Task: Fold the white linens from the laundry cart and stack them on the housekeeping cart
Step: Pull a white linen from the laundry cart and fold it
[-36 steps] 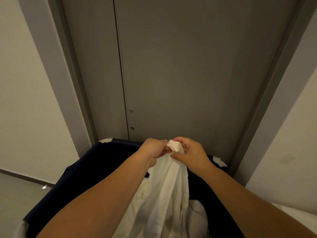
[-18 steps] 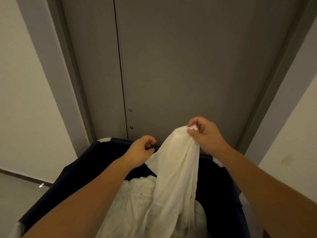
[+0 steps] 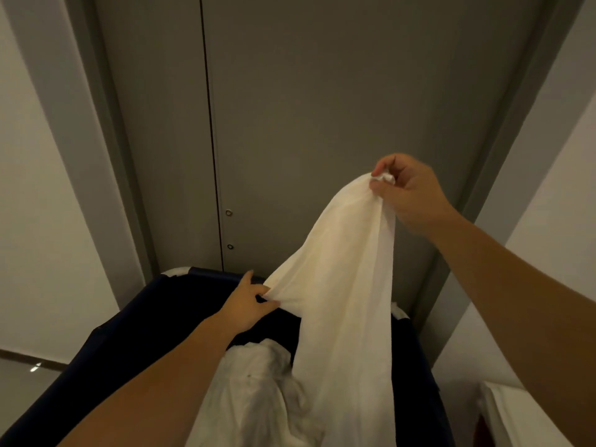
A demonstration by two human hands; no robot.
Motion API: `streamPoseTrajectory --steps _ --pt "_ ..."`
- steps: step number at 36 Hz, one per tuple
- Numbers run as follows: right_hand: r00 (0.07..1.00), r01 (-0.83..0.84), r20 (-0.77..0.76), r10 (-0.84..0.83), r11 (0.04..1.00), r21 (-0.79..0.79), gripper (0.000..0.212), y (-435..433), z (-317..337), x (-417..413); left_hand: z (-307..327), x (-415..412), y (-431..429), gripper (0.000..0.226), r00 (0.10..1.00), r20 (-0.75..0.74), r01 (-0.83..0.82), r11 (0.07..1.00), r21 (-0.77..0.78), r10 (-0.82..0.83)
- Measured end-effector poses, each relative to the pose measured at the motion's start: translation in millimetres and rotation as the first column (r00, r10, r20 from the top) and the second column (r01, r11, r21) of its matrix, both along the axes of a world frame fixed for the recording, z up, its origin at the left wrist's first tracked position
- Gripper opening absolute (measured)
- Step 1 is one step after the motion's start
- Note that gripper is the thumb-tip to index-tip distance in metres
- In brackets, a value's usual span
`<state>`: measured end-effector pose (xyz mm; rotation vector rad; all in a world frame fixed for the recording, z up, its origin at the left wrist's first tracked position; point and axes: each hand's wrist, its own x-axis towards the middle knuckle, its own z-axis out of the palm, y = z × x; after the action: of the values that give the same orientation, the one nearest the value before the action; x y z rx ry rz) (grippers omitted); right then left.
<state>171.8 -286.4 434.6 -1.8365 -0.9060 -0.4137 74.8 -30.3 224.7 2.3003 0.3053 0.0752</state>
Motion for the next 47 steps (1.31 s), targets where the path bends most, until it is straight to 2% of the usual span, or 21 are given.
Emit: streamPoseTrajectory --steps 1,3,4,6,8,11,13,16,20,22,24,26,27,29,32,37,42,46,47 --pt "1.0 0.018 0.009 -0.018 1.0 -0.005 0.023 -1.9 1.9 0.7 3.8 0.6 1.1 0.011 1.0 -0.023 0.003 0.999 -0.054 -0.004" --pt "0.996 0.077 0.043 -0.076 0.996 -0.037 0.017 -6.1 5.2 3.3 12.4 1.2 3.9 0.026 1.0 -0.023 -0.004 0.998 -0.069 0.003" --pt "0.992 0.116 0.063 -0.111 0.991 -0.074 0.013 -9.6 6.5 6.2 18.8 3.1 7.1 0.035 0.999 0.001 -0.05 0.998 -0.044 0.05" --pt "0.977 0.209 0.091 -0.193 0.954 -0.214 0.01 -20.5 7.9 13.7 40.0 8.6 18.0 0.038 0.975 0.085 -0.208 0.978 0.014 0.206" --pt "0.958 0.286 0.108 -0.265 0.882 -0.375 0.018 -35.6 6.2 24.8 76.0 11.9 28.9 0.035 0.923 0.195 -0.347 0.937 0.045 0.333" --pt "0.942 0.324 0.094 -0.323 0.795 -0.514 0.03 -53.3 -1.8 38.7 137.3 13.0 35.8 0.029 0.885 0.306 -0.414 0.893 0.176 0.35" --pt "0.927 0.35 0.112 -0.358 0.719 -0.6 0.035 -59.9 -7.2 43.9 167.3 14.1 32.3 0.014 0.865 0.35 -0.426 0.894 0.135 0.359" --pt "0.914 0.373 0.129 -0.384 0.672 -0.64 0.036 -64.7 -8.8 47.0 194.0 16.7 22.3 0.022 0.817 0.405 -0.456 0.89 0.019 0.411" --pt "0.903 0.411 0.202 -0.379 0.625 -0.664 0.032 -66.9 0.2 54.9 220.2 13.8 12.9 0.023 0.786 0.441 -0.457 0.887 -0.059 0.434" --pt "0.876 0.474 0.255 -0.409 0.633 -0.612 0.031 -66.3 11.5 56.8 238.0 8.6 8.4 0.018 0.735 0.508 -0.468 0.878 -0.098 0.448" --pt "0.82 0.572 0.331 -0.467 0.679 -0.46 0.032 -64.8 21.9 56.8 253.2 3.3 0.4 0.008 0.64 0.602 -0.501 0.853 -0.145 0.478" --pt "0.782 0.619 0.327 -0.53 0.721 -0.313 0.036 -60.9 25.7 53.6 257.8 -3.2 -11.1 0.007 0.579 0.639 -0.533 0.828 -0.174 0.507" --pt "0.78 0.623 0.331 -0.531 0.709 -0.331 0.036 -58.7 25.1 52.0 255.6 -5.9 -15.0 0.008 0.584 0.626 -0.547 0.82 -0.168 0.517" --pt "0.811 0.584 0.351 -0.467 0.648 -0.488 0.035 -56.3 20.3 48.5 246.0 -13.0 -18.2 0.008 0.625 0.573 -0.577 0.808 -0.119 0.53" --pt "0.861 0.509 0.298 -0.413 0.691 -0.513 0.032 -61.1 22.5 47.6 241.9 -24.8 -17.8 0.007 0.625 0.53 -0.593 0.79 -0.154 0.573" --pt "0.908 0.418 0.191 -0.373 0.84 -0.346 0.031 -68.0 47.2 44.6 247.4 -35.7 -27.9 0.018 0.539 0.564 -0.58 0.762 -0.289 0.625" --pt "0.942 0.327 0.0 -0.336 0.917 -0.23 0.026 -84.8 84.5 39.4 271.7 -45.7 -50.1 0.027 0.475 0.599 -0.502 0.757 -0.418 0.645" --pt "0.937 0.346 -0.031 -0.349 0.935 -0.075 0.023 -103.8 113.4 26.5 301.5 -53.7 -66.4 0.021 0.421 0.652 -0.432 0.771 -0.467 0.631" --pt "0.936 0.349 -0.021 -0.35 0.936 -0.047 0.022 -109.8 119.8 23.8 310.1 -56.1 -69.5 0.026 0.41 0.668 -0.416 0.779 -0.469 0.621"
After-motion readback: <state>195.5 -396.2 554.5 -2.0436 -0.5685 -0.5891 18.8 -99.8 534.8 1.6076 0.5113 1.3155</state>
